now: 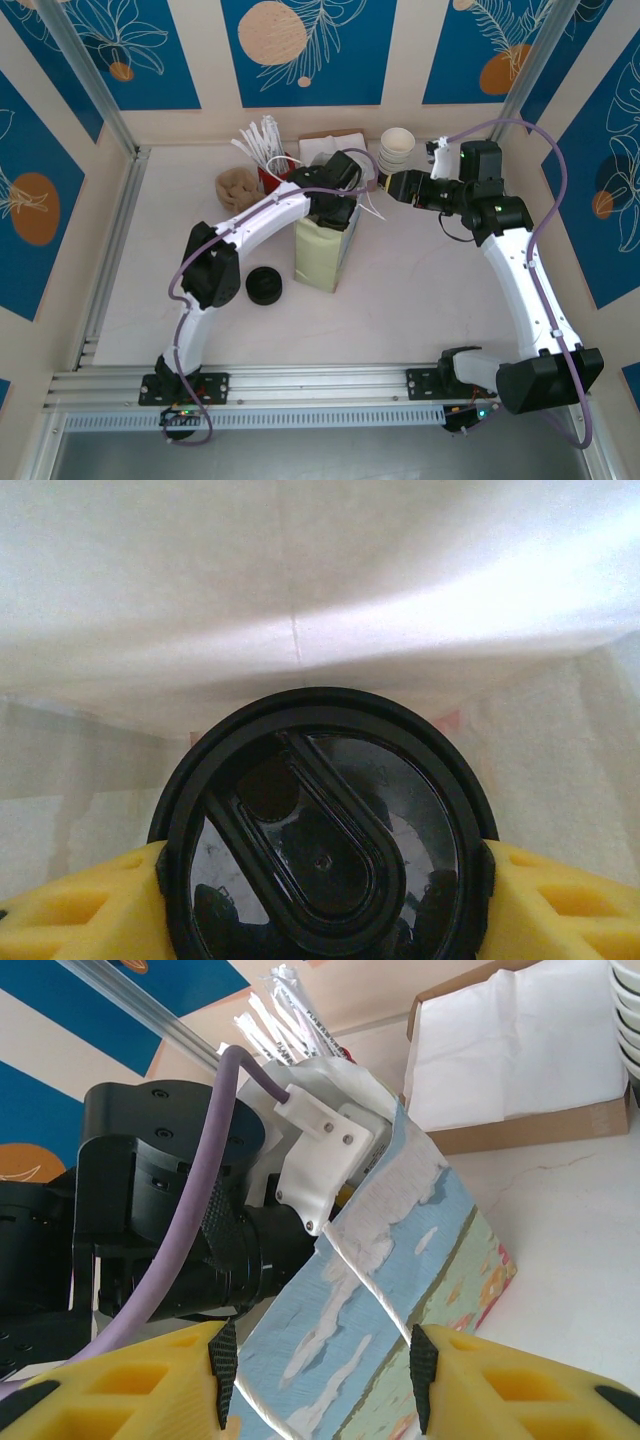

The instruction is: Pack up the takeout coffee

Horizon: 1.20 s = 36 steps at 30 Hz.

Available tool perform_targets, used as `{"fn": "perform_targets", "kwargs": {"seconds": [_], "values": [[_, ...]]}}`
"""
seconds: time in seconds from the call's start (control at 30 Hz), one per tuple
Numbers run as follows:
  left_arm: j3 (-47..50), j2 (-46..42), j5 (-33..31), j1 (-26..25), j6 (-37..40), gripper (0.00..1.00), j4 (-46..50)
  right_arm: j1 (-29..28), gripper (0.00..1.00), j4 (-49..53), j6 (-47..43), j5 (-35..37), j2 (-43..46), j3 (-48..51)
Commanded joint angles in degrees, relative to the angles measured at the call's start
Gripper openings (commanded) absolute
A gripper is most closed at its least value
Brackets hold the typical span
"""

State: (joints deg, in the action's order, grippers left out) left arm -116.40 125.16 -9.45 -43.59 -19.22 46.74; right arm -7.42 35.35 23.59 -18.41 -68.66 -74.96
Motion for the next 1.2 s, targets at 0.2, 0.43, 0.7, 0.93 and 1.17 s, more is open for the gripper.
{"fn": "perform_targets", "kwargs": {"seconds": [0.2, 0.43, 0.7, 0.93, 1.17], "values": [[-5.6, 2.8, 2.5, 0.5, -1.5, 0.75, 8.0, -0.6, 0.52, -0.2, 0.6, -2.8, -1.6, -1.4], [-11.1, 2.5, 2.5, 0.6, -0.8, 0.87, 10.0, -5.3, 0.54, 3.5, -2.2, -0.1, -5.7, -6.4], [-11.9, 0.9, 1.9, 0.6, -0.7, 0.93, 10.9, -6.3, 0.58, 5.7, -2.1, 5.6, -6.7, -6.0], [-11.9, -0.1, 2.6, 0.6, -0.9, 0.94, 11.3, -6.5, 0.59, 5.9, -1.0, 6.4, -8.9, -6.3], [-12.1, -1.2, 2.1, 0.6, -1.3, 0.96, 11.9, -6.4, 0.61, 5.1, -0.8, 9.1, -12.2, -7.4]]}}
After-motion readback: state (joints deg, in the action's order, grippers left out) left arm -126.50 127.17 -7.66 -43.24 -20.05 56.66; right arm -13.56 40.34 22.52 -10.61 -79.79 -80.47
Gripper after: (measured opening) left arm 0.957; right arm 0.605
